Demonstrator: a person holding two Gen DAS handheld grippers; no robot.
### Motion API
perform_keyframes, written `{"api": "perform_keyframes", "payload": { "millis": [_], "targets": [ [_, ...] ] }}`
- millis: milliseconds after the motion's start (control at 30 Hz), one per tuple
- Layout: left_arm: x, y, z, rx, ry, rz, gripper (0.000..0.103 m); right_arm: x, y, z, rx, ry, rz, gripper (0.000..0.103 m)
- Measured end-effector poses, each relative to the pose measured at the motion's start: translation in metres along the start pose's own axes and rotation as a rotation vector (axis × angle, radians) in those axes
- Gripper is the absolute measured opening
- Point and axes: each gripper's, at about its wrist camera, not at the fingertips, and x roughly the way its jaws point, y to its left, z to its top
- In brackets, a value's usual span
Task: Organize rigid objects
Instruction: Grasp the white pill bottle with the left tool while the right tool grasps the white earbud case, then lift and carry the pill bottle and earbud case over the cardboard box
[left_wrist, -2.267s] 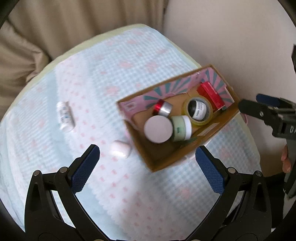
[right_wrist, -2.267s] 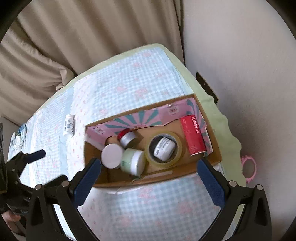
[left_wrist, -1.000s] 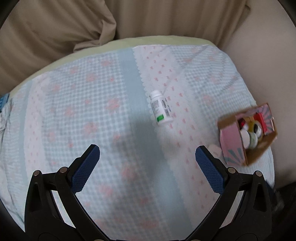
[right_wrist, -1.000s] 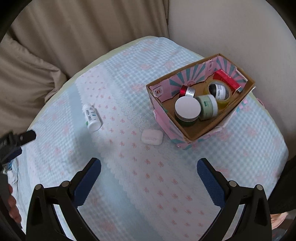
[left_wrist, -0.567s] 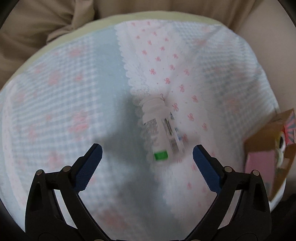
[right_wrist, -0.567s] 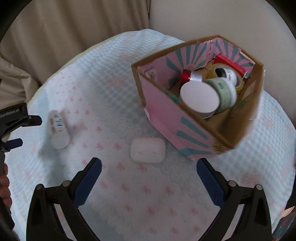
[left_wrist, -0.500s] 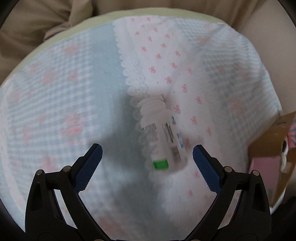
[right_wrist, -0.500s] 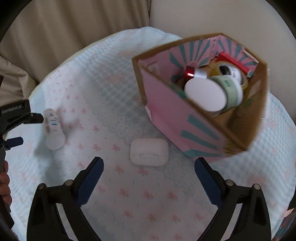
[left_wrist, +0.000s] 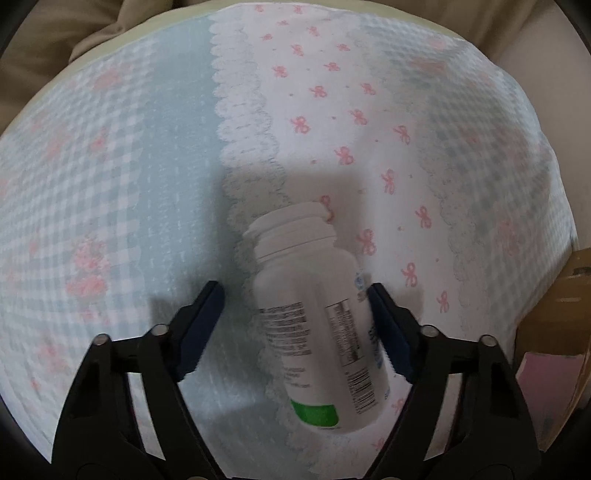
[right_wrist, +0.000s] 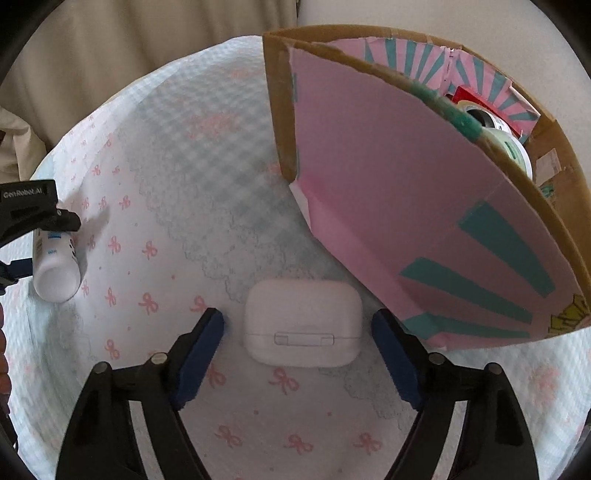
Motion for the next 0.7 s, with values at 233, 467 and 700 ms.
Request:
{"api": "perform_keyframes", "payload": {
  "millis": [233,467,700],
  "targets": [
    [0.001,-0.014,0.004,0.034,-0.013,0.000,0.055,0.001,0.005,0.003,-0.023,-0.011,0.026,0.056],
    [-0.009,-0.008,-0.005,0.035,-0.029,-0.006,0.054,0.000,0.008,0.007,-0.024,-0.013,0.046,0.056],
    [-0.032,-0.005,-0.023,0.056,-0.062,-0.006,0.053,-0.011,-0.010,0.003,-0.004,-0.023,0.067,0.056]
  ]
}}
